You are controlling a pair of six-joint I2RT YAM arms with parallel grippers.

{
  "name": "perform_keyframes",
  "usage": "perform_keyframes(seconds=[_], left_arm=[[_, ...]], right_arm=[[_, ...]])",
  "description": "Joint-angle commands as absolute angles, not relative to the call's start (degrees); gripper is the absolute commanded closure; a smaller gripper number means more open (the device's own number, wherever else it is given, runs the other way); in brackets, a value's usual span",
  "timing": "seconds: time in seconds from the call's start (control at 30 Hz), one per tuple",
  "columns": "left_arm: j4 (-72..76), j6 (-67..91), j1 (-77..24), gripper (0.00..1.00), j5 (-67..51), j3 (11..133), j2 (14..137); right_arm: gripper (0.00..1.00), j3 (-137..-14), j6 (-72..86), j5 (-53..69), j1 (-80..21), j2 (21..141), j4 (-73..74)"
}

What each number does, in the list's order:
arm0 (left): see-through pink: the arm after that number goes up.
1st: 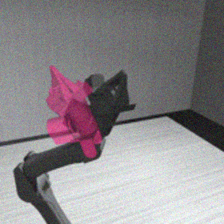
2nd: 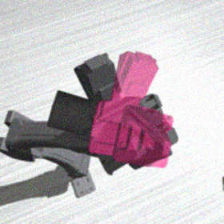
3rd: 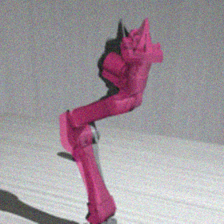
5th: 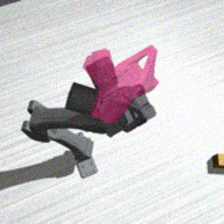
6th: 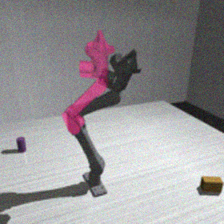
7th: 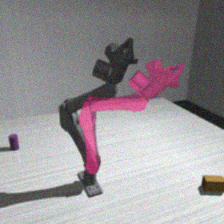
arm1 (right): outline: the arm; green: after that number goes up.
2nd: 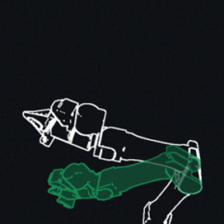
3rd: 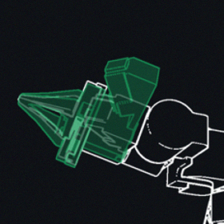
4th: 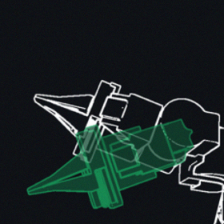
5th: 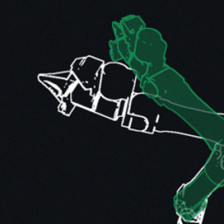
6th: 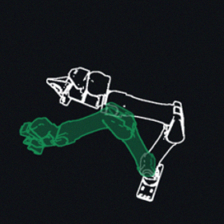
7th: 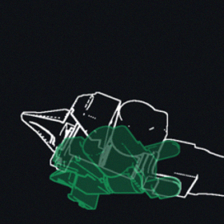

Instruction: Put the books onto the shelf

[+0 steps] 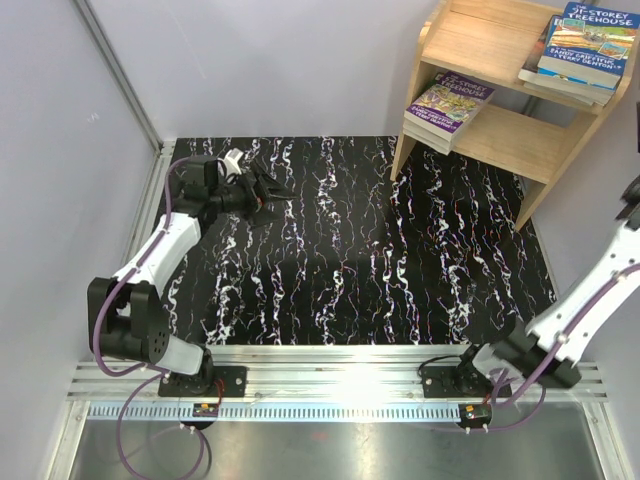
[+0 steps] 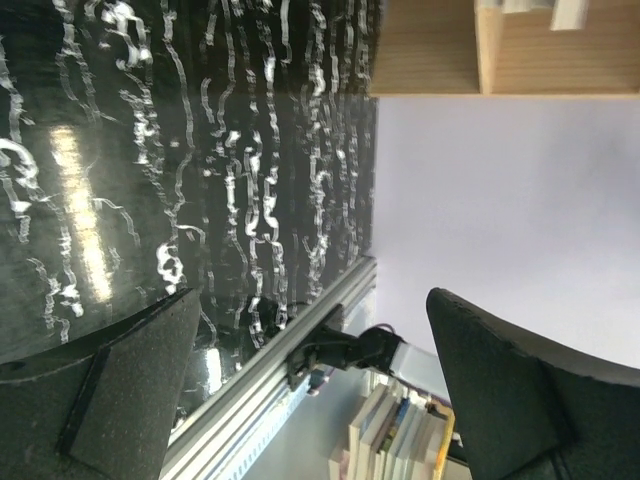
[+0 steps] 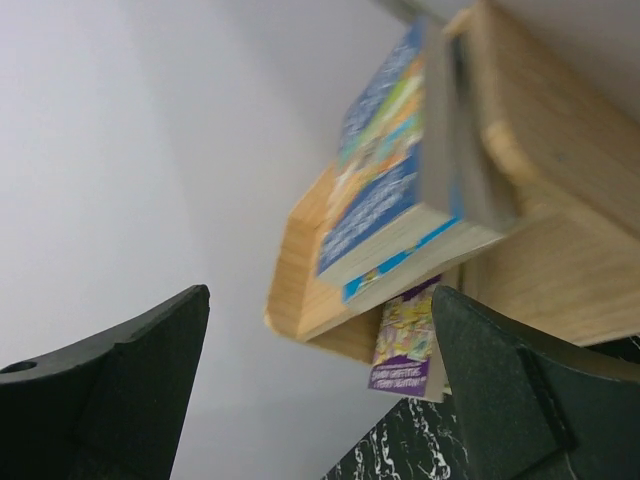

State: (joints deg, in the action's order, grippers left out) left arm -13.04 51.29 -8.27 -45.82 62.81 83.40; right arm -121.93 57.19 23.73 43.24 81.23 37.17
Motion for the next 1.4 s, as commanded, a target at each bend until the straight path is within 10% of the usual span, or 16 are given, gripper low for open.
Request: perform_keyframes(seconds=[0.0, 0.2, 0.5, 0.9, 1.37], left_arm=[[-17.31, 47.99, -8.00, 0.01, -42.90, 66.09, 82.35], [-24.51, 44.04, -8.09, 0.01, -38.24, 71.96, 82.35], [-35.24, 33.24, -8.52, 0.01, -30.07, 81.03, 81.57], [-33.95, 24.33, -9.49, 0.01, -0.18, 64.19, 62.86], [22.83, 5.44, -8.10, 0.01, 15.54, 8.63, 26.80]], right_arm=[[0.00, -113.75, 52.31, 28.46, 36.43, 73.40, 16.71], [0.00, -96.11, 54.16, 38.67, 17.00, 69.09, 8.94], [0.00, -71.90, 36.05, 4.81, -22.75, 57.39, 40.48], [0.00, -57.40, 21.38, -9.23, -25.22, 31.67, 45.96], [0.00, -59.05, 27.59, -3.92, -25.22, 33.39, 50.94]])
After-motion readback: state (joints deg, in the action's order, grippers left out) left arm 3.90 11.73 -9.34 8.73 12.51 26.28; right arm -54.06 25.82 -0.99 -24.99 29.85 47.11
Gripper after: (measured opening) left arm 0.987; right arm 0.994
